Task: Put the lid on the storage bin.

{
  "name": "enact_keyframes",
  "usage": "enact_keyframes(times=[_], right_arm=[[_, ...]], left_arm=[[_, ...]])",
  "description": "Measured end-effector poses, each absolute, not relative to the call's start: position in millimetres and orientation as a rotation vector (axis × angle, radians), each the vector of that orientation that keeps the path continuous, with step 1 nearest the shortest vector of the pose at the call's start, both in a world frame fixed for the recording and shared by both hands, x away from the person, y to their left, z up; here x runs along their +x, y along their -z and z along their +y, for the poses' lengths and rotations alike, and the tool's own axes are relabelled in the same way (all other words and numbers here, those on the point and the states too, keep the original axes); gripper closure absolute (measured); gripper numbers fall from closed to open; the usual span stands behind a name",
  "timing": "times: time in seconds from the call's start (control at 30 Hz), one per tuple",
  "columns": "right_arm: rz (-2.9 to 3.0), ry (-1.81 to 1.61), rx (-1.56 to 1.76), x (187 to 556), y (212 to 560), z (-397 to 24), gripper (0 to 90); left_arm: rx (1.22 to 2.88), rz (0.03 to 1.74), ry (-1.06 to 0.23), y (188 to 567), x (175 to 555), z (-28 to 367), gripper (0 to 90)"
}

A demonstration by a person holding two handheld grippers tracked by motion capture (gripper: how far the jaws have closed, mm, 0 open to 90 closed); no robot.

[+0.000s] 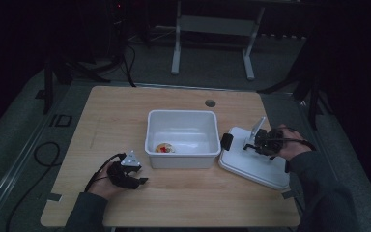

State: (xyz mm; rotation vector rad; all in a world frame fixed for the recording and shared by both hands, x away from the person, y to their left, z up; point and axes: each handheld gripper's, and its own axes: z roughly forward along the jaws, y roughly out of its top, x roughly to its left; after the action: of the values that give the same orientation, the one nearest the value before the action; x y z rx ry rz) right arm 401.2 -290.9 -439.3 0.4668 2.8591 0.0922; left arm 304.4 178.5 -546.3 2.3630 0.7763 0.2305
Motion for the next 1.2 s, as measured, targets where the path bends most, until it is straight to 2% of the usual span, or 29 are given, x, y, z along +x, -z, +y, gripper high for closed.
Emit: enact_keyframes(times=[1.2], right_arm=[[2.827,-0.138,0.45,400.9,394.6,-296.2,84.3]], left_arm=[[2.362,0.776,-0.225,546.3,304.7,179.0,43.1]])
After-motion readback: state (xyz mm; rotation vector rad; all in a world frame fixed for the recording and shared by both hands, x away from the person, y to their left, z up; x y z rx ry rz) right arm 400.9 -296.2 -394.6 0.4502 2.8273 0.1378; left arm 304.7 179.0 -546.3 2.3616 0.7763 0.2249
